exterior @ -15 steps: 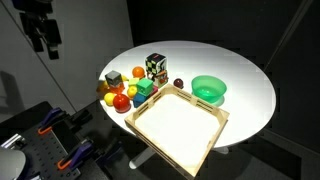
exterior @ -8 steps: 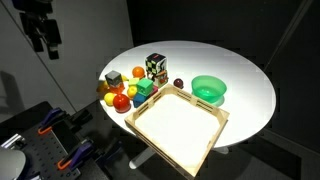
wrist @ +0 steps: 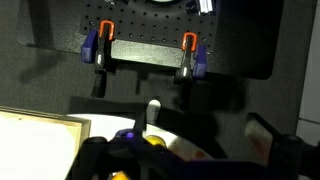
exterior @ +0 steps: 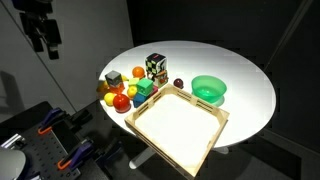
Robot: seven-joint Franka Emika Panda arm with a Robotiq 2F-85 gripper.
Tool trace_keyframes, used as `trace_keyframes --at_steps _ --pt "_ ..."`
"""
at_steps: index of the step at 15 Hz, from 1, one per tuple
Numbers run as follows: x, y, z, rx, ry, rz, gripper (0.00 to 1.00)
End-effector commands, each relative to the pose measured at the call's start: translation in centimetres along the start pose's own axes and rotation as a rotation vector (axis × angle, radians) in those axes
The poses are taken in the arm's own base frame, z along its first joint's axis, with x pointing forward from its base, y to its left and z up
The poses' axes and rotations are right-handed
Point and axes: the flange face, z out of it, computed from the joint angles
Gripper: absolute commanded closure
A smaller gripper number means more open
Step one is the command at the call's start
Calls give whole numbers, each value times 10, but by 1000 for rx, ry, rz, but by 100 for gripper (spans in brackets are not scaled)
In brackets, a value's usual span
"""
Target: Put the dark green toy block in the box
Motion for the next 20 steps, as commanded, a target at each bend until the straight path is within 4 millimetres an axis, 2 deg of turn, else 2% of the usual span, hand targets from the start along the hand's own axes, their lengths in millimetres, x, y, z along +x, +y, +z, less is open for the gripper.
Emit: trace_keyframes --at_steps 1,13,20 --pt "0 0 -1 0 -1 0 0" --pt "3 4 -2 -19 21 -6 0" --pt "9 16 -9 -123 96 -24 0"
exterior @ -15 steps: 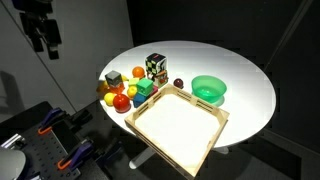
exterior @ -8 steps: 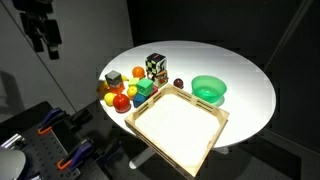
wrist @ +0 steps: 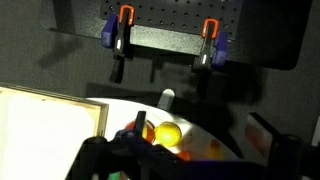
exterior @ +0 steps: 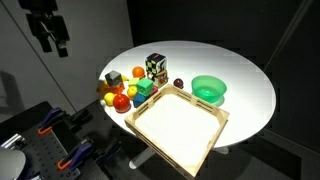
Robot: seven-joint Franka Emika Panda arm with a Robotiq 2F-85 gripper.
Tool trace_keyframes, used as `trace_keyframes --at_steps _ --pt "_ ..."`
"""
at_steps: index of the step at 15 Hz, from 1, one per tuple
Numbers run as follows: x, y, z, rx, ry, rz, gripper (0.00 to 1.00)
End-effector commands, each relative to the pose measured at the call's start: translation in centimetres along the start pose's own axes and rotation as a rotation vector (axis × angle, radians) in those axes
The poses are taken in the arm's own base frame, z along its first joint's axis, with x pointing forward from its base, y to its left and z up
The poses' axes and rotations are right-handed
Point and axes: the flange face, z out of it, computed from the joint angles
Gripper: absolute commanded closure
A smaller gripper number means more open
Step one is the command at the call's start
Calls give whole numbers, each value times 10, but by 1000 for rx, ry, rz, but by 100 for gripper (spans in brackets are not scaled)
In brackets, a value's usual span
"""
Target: Put the dark green toy block in the box
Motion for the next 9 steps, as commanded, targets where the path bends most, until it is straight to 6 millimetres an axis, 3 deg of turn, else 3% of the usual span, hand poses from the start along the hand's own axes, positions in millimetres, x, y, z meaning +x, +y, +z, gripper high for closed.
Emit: trace_keyframes --at_steps 1,9 --pt "3 8 -4 -57 50 -9 0" --pt "15 19 -14 -172 186 -15 0"
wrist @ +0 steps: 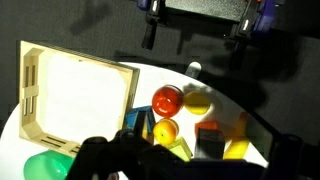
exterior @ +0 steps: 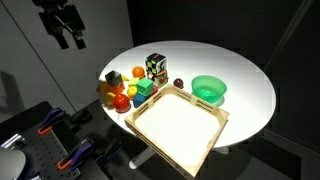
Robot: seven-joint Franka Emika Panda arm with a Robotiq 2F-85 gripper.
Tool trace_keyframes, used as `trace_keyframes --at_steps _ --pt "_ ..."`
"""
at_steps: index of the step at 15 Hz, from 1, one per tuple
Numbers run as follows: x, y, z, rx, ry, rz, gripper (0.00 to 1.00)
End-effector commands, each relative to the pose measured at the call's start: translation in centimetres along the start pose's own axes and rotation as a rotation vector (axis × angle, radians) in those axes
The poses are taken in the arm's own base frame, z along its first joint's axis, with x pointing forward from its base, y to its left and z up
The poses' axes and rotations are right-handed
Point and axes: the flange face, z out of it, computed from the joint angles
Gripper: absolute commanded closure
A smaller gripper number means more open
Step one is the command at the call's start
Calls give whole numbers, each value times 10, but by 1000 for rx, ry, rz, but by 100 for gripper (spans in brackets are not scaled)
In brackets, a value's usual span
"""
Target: Put the dark green toy block in the box
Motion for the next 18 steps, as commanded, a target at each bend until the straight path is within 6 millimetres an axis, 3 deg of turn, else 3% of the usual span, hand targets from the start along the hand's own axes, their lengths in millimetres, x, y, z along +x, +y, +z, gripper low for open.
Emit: trace_keyframes --at_steps 1,18 --pt "1 4 -1 -47 50 8 0" --pt "9 -14 -6 232 172 -140 0"
